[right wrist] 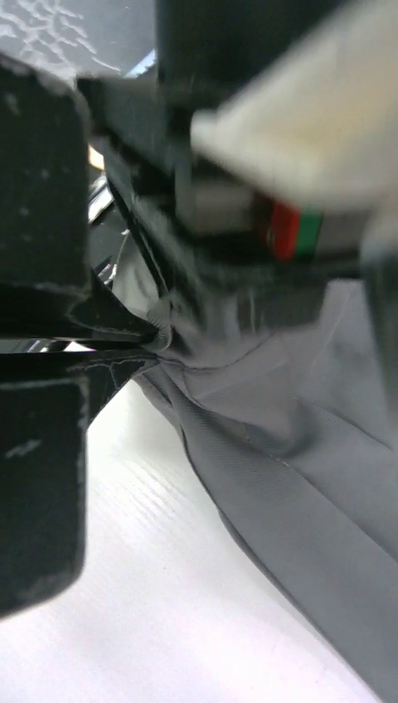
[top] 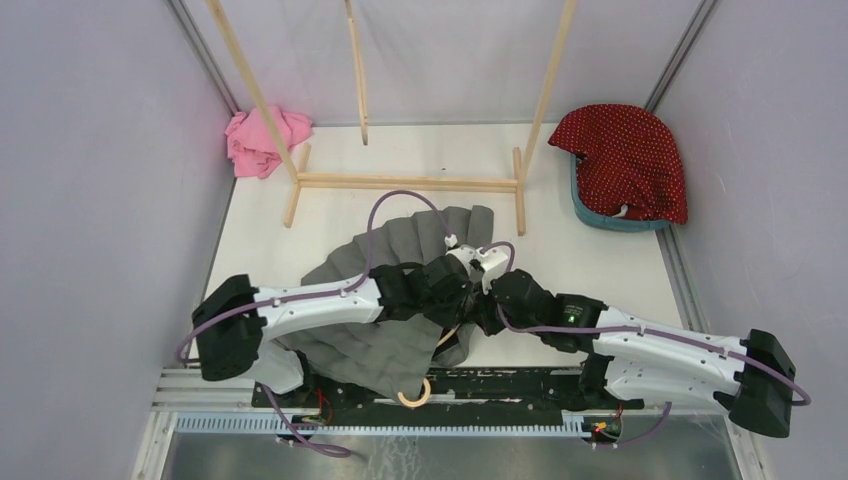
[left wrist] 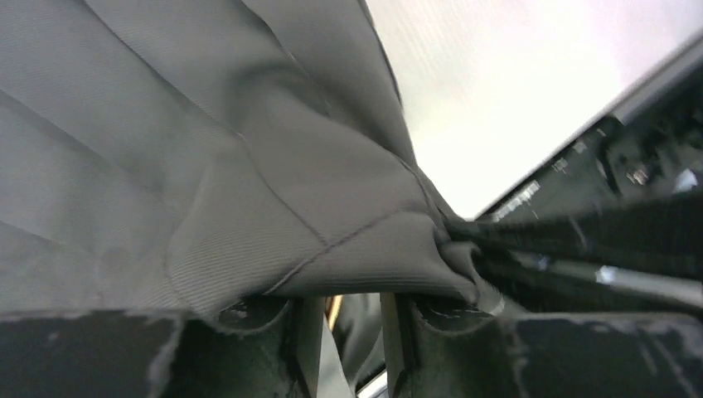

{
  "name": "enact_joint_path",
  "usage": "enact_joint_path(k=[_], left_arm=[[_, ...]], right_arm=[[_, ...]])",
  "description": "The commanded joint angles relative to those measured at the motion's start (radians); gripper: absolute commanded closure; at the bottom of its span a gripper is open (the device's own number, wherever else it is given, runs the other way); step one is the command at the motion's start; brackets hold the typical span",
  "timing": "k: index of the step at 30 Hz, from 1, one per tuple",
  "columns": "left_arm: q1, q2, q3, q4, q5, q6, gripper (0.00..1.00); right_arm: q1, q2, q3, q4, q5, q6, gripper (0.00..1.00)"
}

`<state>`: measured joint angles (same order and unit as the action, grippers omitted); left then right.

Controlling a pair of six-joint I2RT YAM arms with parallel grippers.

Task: Place the skirt on the hanger
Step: Hang the skirt on the hanger.

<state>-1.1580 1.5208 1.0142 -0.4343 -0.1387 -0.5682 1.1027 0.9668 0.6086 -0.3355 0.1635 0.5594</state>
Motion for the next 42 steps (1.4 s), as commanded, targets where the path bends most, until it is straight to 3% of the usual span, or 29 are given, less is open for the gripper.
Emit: enact_joint_path(k=[1,5,15,20,25,28,36,42], left_arm=[[-0.004,-0.164,-0.081,0.186,0.171,0.036,0.62],[-0.003,-0.247,-0.154,0.237,0.197,0.047,0.53],[-0.008,-0.406,-0.242,0.21,0.203,-0.013,0.52],[-0.02,-0.491,-0.293,0.067,0.119,-0.141,0.52],[-0.022,-0.656,-0.368,-0.169,-0.084,-0.342,0.53],[-0.016,-0.734,-0.45,-0.204,-0.11,-0.442,0.54],[-0.014,-0.654,-0.65,-0.055,-0.025,-0.547,0.66],[-0.017,-0.556,-0.685,0.062,0.028,-0.538,0.74]], right_arm=[[0.014,-0.039,-0.023,0.023,-0.009,-0.024,0.99],[0.013,-0.053,-0.047,0.027,-0.005,-0.01,0.99],[0.014,0.017,-0.083,0.065,-0.065,-0.006,0.99],[0.013,0.071,-0.083,0.098,-0.121,-0.02,0.99],[0.024,0.131,-0.065,0.128,-0.158,-0.044,0.99],[0.045,0.185,-0.028,0.14,-0.185,-0.066,0.99],[0.107,0.268,0.053,0.124,-0.165,-0.086,0.99],[0.114,0.237,0.088,0.055,-0.14,-0.11,0.99]])
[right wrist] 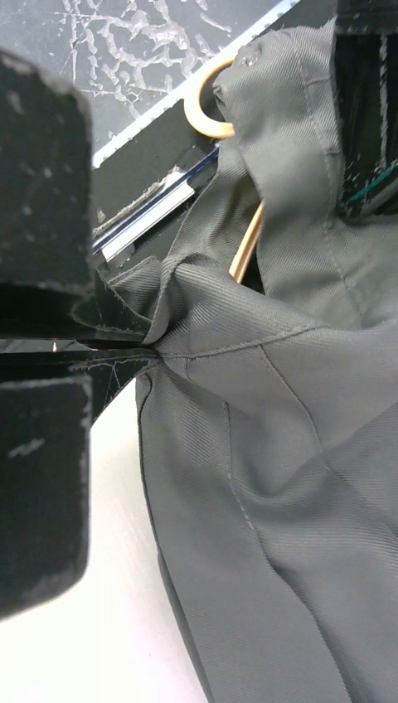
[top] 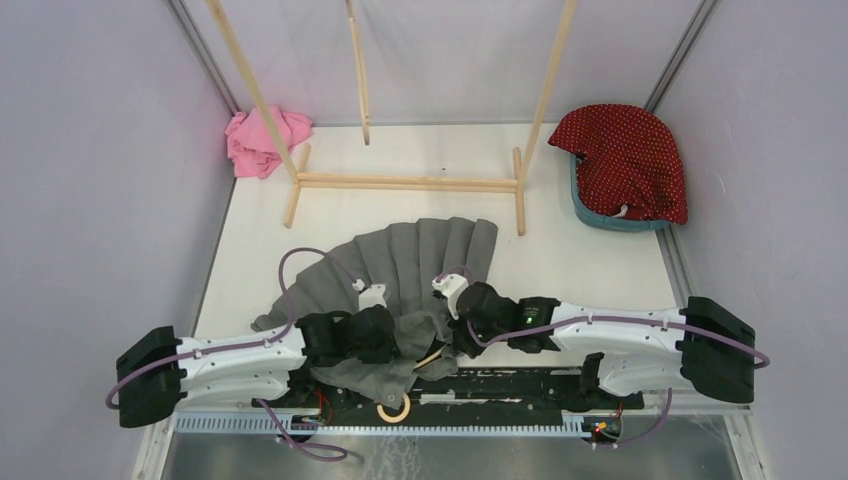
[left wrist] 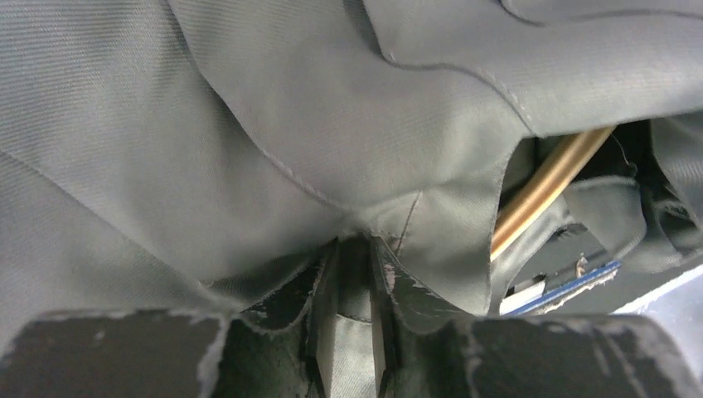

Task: Place the skirt on the hanger
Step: Hang the skirt on the hanger.

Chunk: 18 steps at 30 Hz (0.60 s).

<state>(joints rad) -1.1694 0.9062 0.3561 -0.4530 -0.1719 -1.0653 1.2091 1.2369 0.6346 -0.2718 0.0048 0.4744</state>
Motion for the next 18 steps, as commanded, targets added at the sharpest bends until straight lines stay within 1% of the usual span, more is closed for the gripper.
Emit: enact_joint_path(k=[1,6,11,15,18], left_arm=[[-0.006,0.07,-0.021,0.094,0.057,-0.035,0.74],[-0.004,0.148,0.032,0.123,0.023,0.008,0.76],[-0.001,0.18,0.064,0.16,-0.027,0.056,0.76],[0.03,0.215,0.095,0.183,-0.038,0.129,0.76],[0.063,0.24,0.125,0.193,-0.021,0.202,0.77]], right_arm=[[0.011,-0.026,0.072,-0.014,0.008,-0.03,0.99],[0.055,0.038,0.128,-0.027,0.007,-0.043,0.99],[0.077,0.092,0.138,-0.003,0.003,-0.044,0.99],[0.078,0.136,0.129,-0.001,0.016,-0.059,0.99],[0.078,0.169,0.118,0.015,0.022,-0.081,0.98]])
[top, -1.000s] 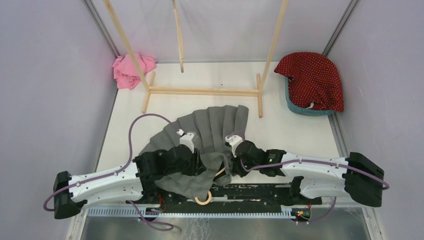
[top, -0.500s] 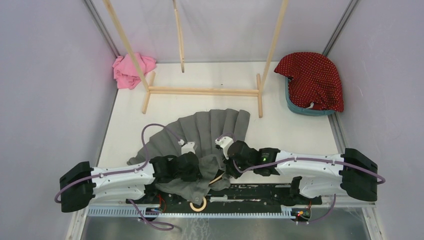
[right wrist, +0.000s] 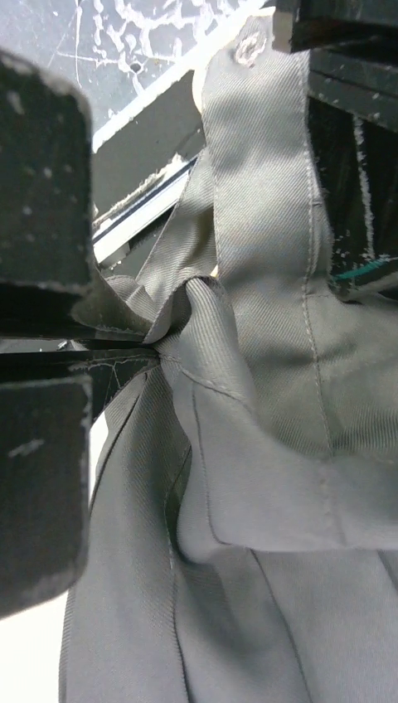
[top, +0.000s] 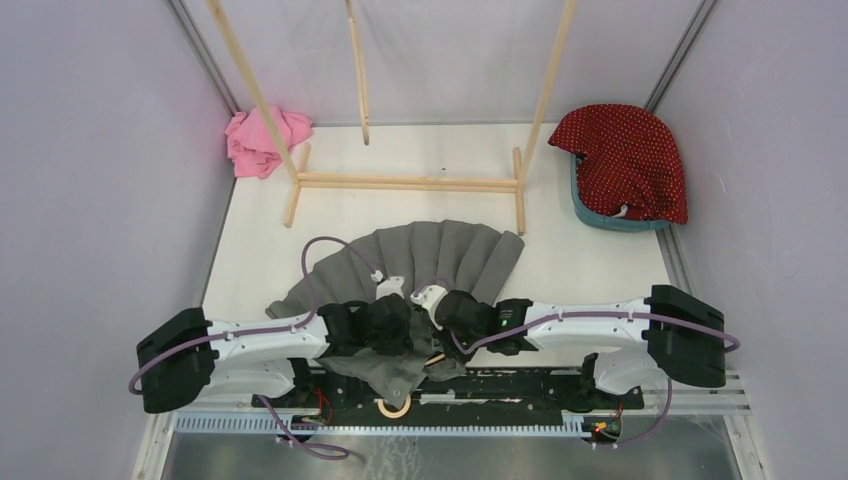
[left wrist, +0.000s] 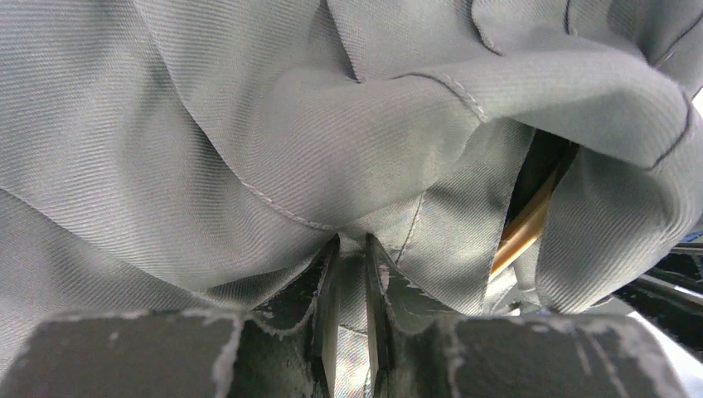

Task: Place the skirt on the hanger
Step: Hang the skirt on the hanger.

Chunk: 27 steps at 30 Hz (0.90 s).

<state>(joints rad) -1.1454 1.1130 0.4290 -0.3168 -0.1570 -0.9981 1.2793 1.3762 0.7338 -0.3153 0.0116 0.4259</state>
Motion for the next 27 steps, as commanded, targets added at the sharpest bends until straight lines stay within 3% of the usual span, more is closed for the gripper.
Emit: enact_joint_path(k=[1,6,15,27], left_arm=[[0.052,0.038,0.059,0.059,-0.029,0.152,0.77],[0.074,0.024,0.079,0.051,-0.007,0.201,0.78],[0.127,-0.079,0.044,0.042,0.017,0.265,0.78],[0.175,-0.184,0.029,-0.025,0.026,0.267,0.78]], right_arm=[[0.007,0.037,0.018,0.063,0.021,-0.041,0.95],[0.008,0.037,0.017,0.092,0.011,-0.065,0.8],[0.008,0.029,-0.001,0.18,-0.009,-0.118,0.75],[0.012,0.113,-0.013,0.234,-0.123,-0.158,0.54]])
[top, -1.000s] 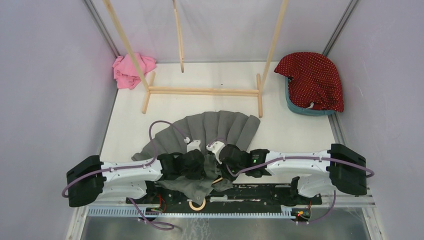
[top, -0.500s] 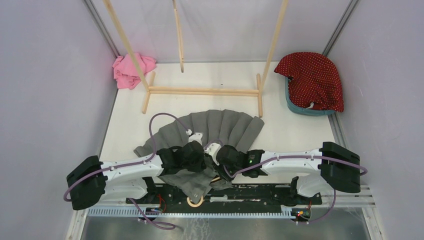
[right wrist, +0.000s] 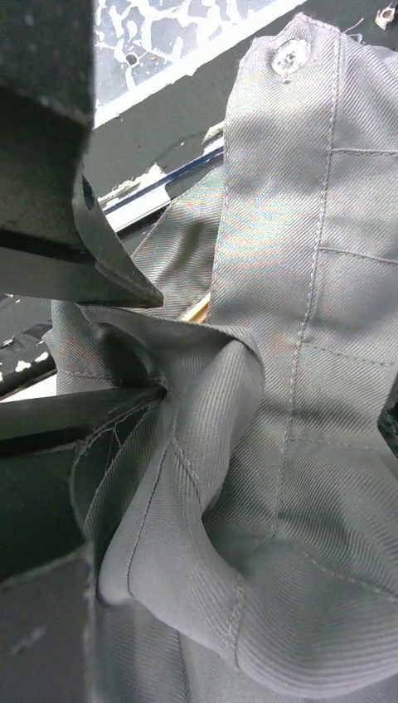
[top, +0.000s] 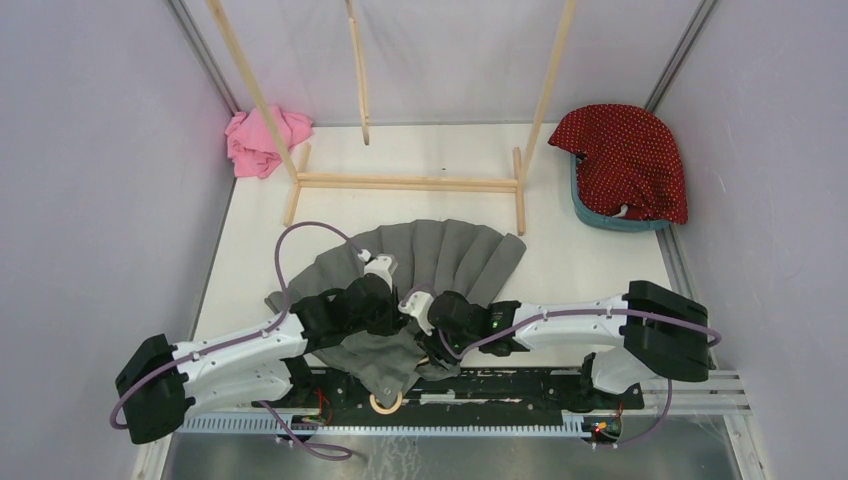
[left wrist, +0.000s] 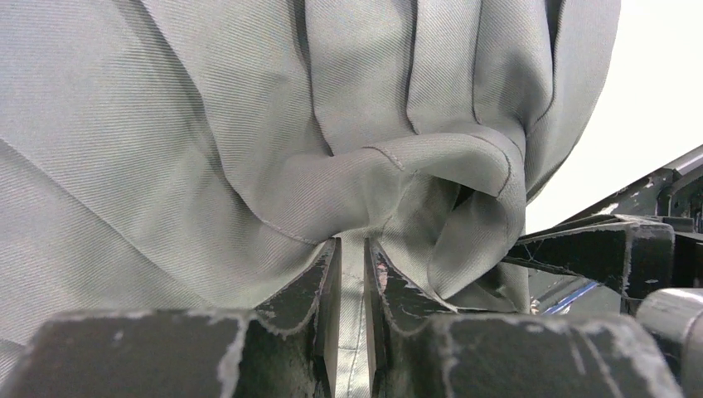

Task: Place the skirt on the hanger
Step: Hang the skirt on the hanger.

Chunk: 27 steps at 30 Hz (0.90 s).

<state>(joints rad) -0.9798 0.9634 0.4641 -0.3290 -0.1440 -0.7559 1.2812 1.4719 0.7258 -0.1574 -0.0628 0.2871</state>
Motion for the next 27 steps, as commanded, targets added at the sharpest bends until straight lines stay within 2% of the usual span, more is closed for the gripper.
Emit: enact_joint_path(k=[1,11,14,15,19,21,23,27], left_arm=[[0.009,-0.038,-0.006,-0.013,0.016,0.022,0.78],[0.011,-0.061,-0.001,-0.027,0.013,0.019,0.78],[0.013,-0.074,0.007,-0.041,0.008,0.013,0.78],[0.012,-0.079,0.006,-0.044,0.005,0.01,0.78],[0.017,-0.094,0.017,-0.068,-0.009,-0.002,0.78],[0.024,-0.097,0.034,-0.09,-0.024,-0.015,0.79],[0.031,-0.099,0.068,-0.123,-0.036,-0.024,0.79],[0.043,-0.106,0.174,-0.196,-0.093,-0.01,0.78]], right_arm=[[0.011,0.024,-0.003,0.077,-0.046,-0.021,0.54],[0.047,0.146,0.097,-0.021,0.011,-0.077,0.54],[0.064,0.202,0.118,-0.046,0.026,-0.082,0.57],[0.068,0.22,0.119,-0.046,0.035,-0.078,0.59],[0.073,0.236,0.107,-0.038,0.048,-0.065,0.88],[0.073,0.224,0.101,-0.042,0.06,-0.065,0.96],[0.073,0.183,0.091,-0.051,0.08,-0.068,0.99],[0.074,0.07,0.071,-0.078,0.086,-0.075,0.99]])
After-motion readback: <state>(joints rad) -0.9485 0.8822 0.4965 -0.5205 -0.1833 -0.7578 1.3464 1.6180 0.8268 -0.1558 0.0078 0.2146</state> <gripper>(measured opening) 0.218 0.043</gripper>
